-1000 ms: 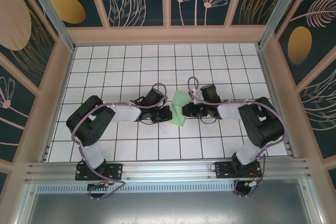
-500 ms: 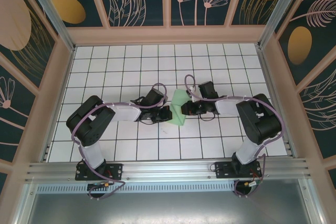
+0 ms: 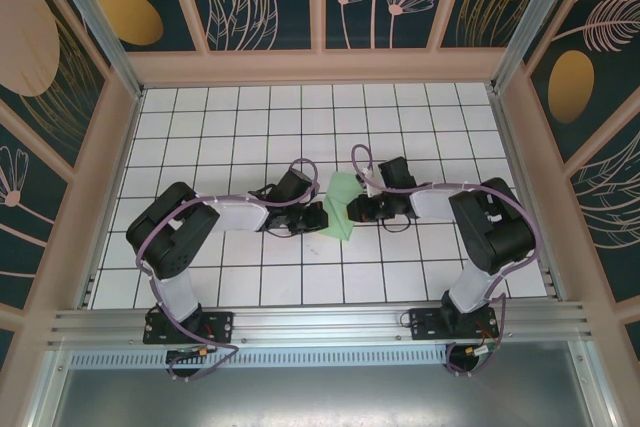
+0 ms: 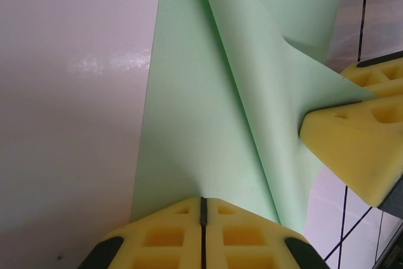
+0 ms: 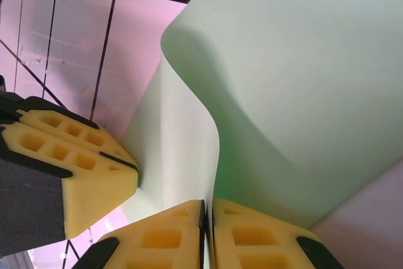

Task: Fold a paper plane with a square sheet of paper (pick it up from the middle)
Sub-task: Fold the triangle a second time at the center of the table.

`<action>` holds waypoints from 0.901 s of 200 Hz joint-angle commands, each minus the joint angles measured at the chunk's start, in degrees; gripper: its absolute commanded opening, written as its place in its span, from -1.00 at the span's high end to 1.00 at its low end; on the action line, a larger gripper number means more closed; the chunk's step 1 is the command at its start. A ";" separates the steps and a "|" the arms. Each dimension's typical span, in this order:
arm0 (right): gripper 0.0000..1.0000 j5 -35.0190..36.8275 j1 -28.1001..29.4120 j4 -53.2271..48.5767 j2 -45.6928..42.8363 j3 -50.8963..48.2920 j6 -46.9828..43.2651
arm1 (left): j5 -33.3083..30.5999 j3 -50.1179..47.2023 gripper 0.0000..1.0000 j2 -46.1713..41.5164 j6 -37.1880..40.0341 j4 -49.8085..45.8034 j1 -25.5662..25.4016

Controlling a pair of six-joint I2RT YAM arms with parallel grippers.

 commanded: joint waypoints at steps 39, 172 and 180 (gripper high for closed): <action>0.73 1.53 -0.44 2.99 -2.15 -0.88 -1.07 | -2.26 0.30 0.81 -0.35 0.98 -3.19 -0.09; 0.72 0.61 -0.51 0.40 -1.50 1.63 -3.83 | -2.69 0.40 0.80 0.03 1.13 -3.67 -0.10; 0.72 0.40 -0.51 -0.25 -1.31 2.08 -3.99 | -2.62 0.55 0.80 0.07 1.16 -3.67 -0.06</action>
